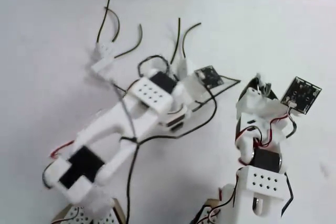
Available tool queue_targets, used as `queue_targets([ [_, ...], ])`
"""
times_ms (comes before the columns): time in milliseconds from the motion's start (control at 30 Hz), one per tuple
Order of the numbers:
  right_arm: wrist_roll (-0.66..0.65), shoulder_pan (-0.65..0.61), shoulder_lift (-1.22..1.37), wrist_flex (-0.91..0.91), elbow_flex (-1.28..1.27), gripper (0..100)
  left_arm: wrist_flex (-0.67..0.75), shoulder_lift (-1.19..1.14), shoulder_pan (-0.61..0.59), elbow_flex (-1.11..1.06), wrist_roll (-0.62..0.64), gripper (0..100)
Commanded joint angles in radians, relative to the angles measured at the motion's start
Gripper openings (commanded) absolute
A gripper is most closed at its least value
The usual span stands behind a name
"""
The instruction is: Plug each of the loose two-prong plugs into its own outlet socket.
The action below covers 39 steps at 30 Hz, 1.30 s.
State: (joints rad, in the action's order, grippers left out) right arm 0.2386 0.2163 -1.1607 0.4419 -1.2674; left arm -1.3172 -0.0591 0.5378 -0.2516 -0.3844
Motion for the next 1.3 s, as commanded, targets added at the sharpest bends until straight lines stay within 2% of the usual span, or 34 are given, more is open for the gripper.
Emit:
queue_targets([
  [0, 0.003, -0.036, -0.013, -0.013, 0.021, 1.7, 0.025, 0.205, -0.09, -0.137, 0.011, 13],
  [133, 0.003, -0.064, -0.013, 0.001, 0.018, 1.7, 0.138, 0.292, -0.223, -0.327, -0.003, 14],
  [200, 0.002, -0.09, -0.013, 0.015, 0.018, 1.7, 0.206, 0.3, -0.285, -0.405, -0.055, 14],
  [333, -0.009, -0.186, -0.015, 0.051, 0.023, 1.7, 0.31, 0.303, -0.343, -0.525, -0.114, 18],
  [433, -0.078, -0.248, -0.015, 0.073, 0.023, 1.7, 0.311, 0.308, -0.351, -0.549, -0.095, 32],
  [533, -0.095, -0.302, -0.015, 0.099, 0.021, 1.7, 0.318, 0.309, -0.374, -0.542, -0.011, 38],
  [700, -0.166, -0.409, -0.015, 0.145, 0.018, 1.7, 0.269, 0.375, -0.406, -0.511, -0.009, 39],
  [833, -0.21, -0.484, -0.015, 0.177, 0.018, 1.7, 0.216, 0.562, -0.47, -0.545, -0.008, 39],
  [1100, -0.273, -0.673, -0.013, 0.248, 0.026, 1.7, 0.206, 0.906, -0.688, -0.758, 0.011, 39],
  [1267, -0.269, -0.786, -0.013, 0.344, 0.086, 1.7, 0.292, 1.015, -0.851, -0.878, 0.132, 39],
])
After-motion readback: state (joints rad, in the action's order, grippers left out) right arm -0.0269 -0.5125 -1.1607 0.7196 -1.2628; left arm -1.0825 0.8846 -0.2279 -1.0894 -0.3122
